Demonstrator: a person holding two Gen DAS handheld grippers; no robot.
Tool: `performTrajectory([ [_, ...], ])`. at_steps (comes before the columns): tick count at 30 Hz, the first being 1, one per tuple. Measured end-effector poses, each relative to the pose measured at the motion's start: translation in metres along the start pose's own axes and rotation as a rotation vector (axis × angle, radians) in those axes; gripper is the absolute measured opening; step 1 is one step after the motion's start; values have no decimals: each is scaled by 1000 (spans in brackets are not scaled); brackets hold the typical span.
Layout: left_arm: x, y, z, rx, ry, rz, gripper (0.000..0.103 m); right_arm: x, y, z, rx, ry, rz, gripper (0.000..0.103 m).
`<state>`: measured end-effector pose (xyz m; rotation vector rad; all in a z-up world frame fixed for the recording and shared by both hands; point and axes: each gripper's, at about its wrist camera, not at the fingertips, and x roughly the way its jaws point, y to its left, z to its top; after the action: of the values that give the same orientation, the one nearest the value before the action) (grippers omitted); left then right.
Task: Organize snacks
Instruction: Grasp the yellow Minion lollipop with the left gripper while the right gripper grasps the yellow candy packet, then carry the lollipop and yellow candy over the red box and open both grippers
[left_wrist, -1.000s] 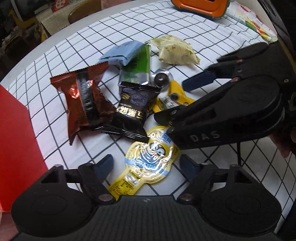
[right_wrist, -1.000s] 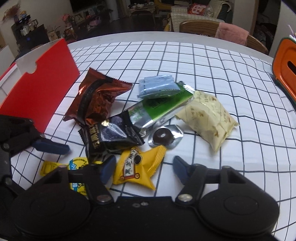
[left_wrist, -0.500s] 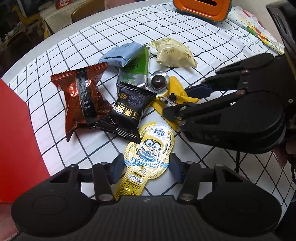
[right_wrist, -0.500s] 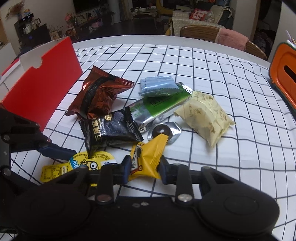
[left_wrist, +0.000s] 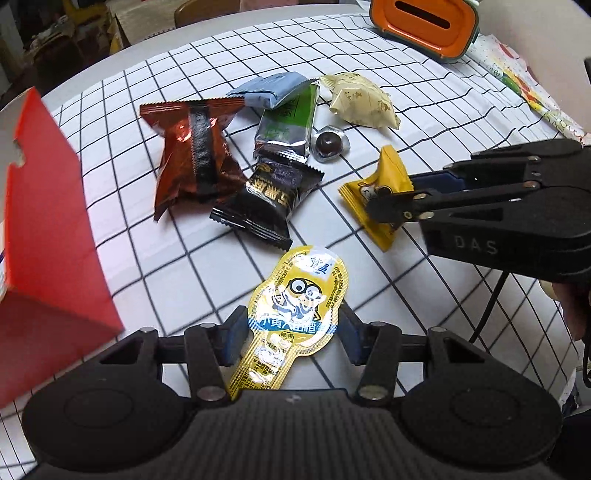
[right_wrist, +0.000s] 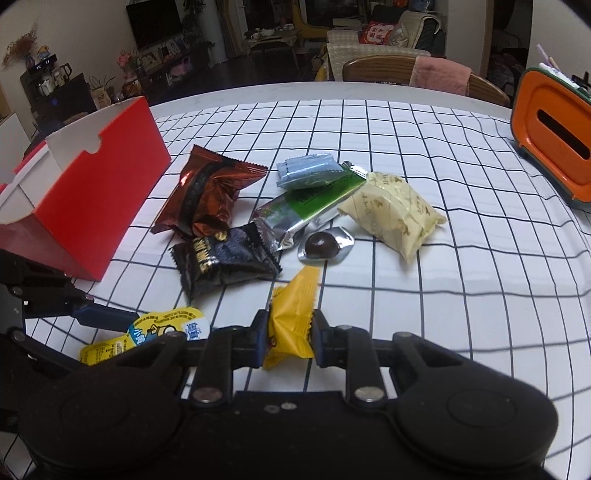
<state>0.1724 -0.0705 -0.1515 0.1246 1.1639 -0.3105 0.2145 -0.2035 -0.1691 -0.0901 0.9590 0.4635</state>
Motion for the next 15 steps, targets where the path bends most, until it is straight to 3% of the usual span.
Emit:
performTrajectory([
  [15,-65,27,-31,-94,-99,17,51,-58,37,-8,30,-76,29,21],
])
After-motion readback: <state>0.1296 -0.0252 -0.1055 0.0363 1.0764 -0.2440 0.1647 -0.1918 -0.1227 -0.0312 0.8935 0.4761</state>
